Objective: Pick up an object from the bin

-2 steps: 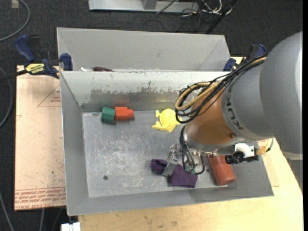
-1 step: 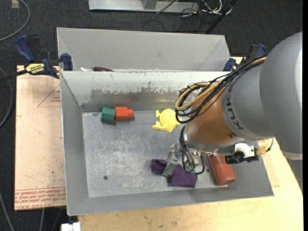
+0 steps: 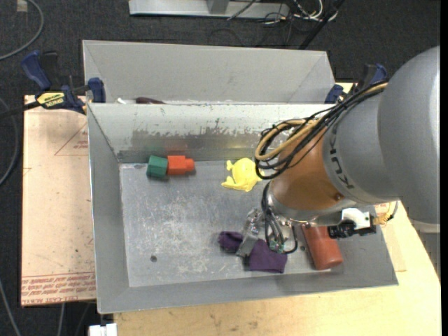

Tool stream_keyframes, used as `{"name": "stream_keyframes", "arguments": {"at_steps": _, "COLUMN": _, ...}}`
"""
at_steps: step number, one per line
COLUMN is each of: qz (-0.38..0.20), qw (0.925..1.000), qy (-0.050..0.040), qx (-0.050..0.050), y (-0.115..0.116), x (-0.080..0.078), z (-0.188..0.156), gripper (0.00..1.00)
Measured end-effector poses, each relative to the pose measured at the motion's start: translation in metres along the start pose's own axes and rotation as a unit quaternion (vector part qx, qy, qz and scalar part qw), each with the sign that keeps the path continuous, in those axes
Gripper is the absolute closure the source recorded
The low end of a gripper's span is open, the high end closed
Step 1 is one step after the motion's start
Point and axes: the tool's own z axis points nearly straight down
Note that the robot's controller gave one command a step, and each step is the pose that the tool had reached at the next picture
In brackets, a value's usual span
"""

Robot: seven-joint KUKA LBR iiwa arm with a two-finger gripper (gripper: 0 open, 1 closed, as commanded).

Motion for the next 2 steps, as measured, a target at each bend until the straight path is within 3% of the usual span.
{"name": "stream_keyframes", "arguments": {"at_steps": 2, "qz": 0.0, "qw": 1.0, "qy": 0.0036, "qx": 0.001, "y": -0.0008, "x": 0.0018, "z": -0.0124, "gripper": 1.0}}
